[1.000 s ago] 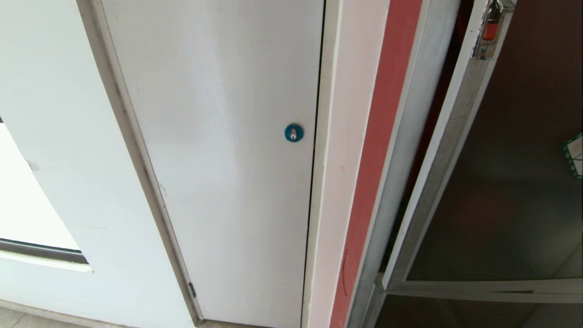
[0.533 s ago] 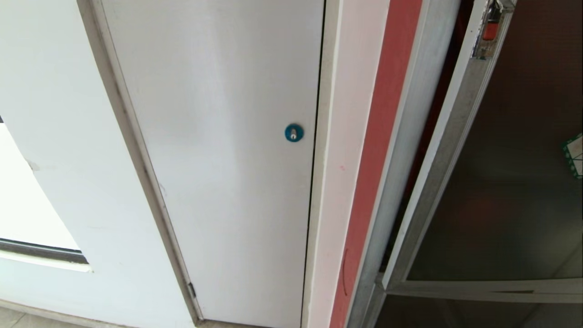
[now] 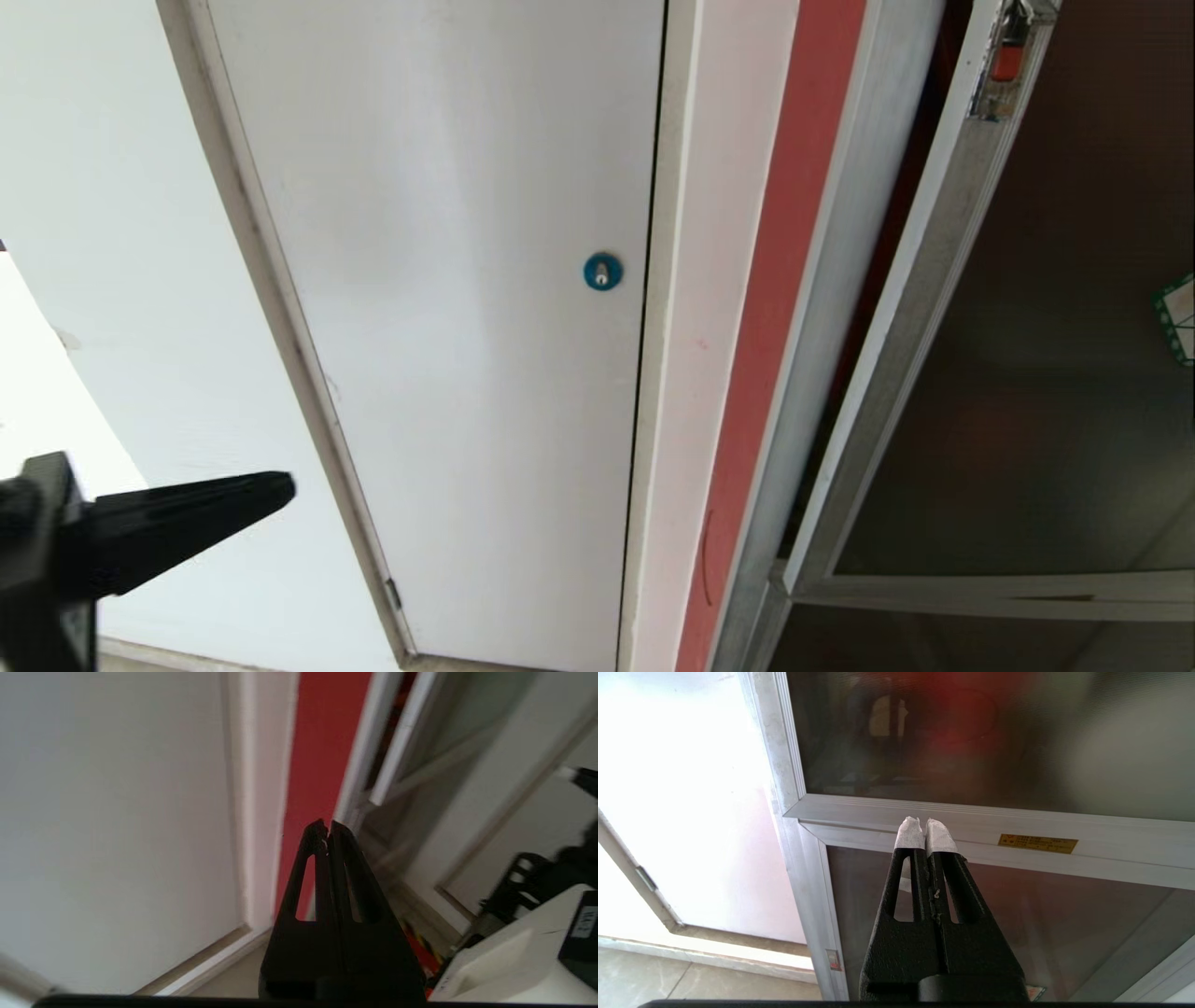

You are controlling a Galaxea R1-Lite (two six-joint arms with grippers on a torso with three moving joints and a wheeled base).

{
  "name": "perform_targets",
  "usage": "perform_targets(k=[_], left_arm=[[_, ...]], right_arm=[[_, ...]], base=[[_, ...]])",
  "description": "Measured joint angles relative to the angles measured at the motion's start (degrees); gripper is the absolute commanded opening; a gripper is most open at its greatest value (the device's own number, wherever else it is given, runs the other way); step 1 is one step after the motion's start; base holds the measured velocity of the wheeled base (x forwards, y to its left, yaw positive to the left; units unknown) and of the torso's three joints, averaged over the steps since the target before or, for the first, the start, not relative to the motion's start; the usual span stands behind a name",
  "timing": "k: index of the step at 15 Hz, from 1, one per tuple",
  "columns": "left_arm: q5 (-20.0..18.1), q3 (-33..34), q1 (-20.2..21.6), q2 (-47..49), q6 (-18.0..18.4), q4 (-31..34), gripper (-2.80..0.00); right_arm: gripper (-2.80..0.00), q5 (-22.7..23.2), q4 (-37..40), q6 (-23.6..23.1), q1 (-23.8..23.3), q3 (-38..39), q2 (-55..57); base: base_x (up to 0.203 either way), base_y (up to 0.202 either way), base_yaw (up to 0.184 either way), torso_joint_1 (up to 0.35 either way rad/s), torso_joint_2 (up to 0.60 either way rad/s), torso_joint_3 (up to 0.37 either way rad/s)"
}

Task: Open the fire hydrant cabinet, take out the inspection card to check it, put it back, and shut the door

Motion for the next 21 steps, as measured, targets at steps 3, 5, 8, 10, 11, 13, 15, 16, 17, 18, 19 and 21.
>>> perform_targets(k=[3, 5, 8, 10, 11, 13, 15, 16, 17, 18, 19, 21], left_arm=[[-2.12, -4.88, -10.33, 16.07, -0.53, -9.66, -2.80], [-2.60, -9.30, -15.19, 24.83, -0.74, -13.98, -2.80], [-2.41, -16.79, -21.13, 34.98, -0.91, -17.10, -2.80], [-0.50, -21.40, -24.44, 40.39, -1.04, -17.46, -2.80], [1.61, -23.58, -25.83, 42.73, -1.02, -17.52, -2.80], [7.76, -28.43, -28.82, 47.09, -1.07, -17.54, -2.80], [10.51, -32.21, -30.92, 50.38, -1.16, -17.54, -2.80], [10.90, -33.81, -31.90, 52.02, -1.05, -17.52, -2.80], [11.02, -34.83, -32.55, 53.29, -0.74, -17.59, -2.80], [11.06, -36.04, -33.00, 54.57, -0.59, -17.58, -2.80], [11.11, -37.57, -33.50, 55.80, -0.57, -17.57, -2.80], [11.21, -41.05, -34.74, 58.23, -0.57, -17.60, -2.80]], right_arm=[[-2.80, 0.00, 0.00, -0.01, 0.00, 0.00, 0.00], [-2.80, 0.00, -0.02, -0.01, 0.00, 0.00, 0.00], [-2.80, 0.02, 0.00, 0.01, 0.00, 0.00, 0.00], [-2.80, 0.00, 0.00, -0.01, 0.00, 0.00, 0.00], [-2.80, 0.00, -0.02, -0.01, 0.00, 0.00, 0.00], [-2.80, 0.00, 0.00, -0.01, 0.00, 0.00, 0.00], [-2.80, 0.00, 0.00, 0.02, 0.00, 0.00, 0.00], [-2.80, 0.00, 0.00, 0.01, 0.00, 0.00, 0.00], [-2.80, 0.00, 0.00, -0.01, 0.00, 0.00, 0.00], [-2.80, 0.02, 0.00, 0.01, 0.00, 0.00, 0.00], [-2.80, -0.01, 0.00, -0.01, 0.00, 0.00, 0.00], [-2.80, 0.00, 0.00, -0.01, 0.00, 0.00, 0.00]], base=[[0.000, 0.000, 0.000, 0.000, 0.00, 0.000], [0.000, 0.000, 0.000, 0.000, 0.00, 0.000], [0.000, 0.000, 0.000, 0.000, 0.00, 0.000], [0.000, 0.000, 0.000, 0.000, 0.00, 0.000], [0.000, 0.000, 0.000, 0.000, 0.00, 0.000], [0.000, 0.000, 0.000, 0.000, 0.00, 0.000], [0.000, 0.000, 0.000, 0.000, 0.00, 0.000], [0.000, 0.000, 0.000, 0.000, 0.00, 0.000], [0.000, 0.000, 0.000, 0.000, 0.00, 0.000], [0.000, 0.000, 0.000, 0.000, 0.00, 0.000], [0.000, 0.000, 0.000, 0.000, 0.00, 0.000], [0.000, 0.000, 0.000, 0.000, 0.00, 0.000]])
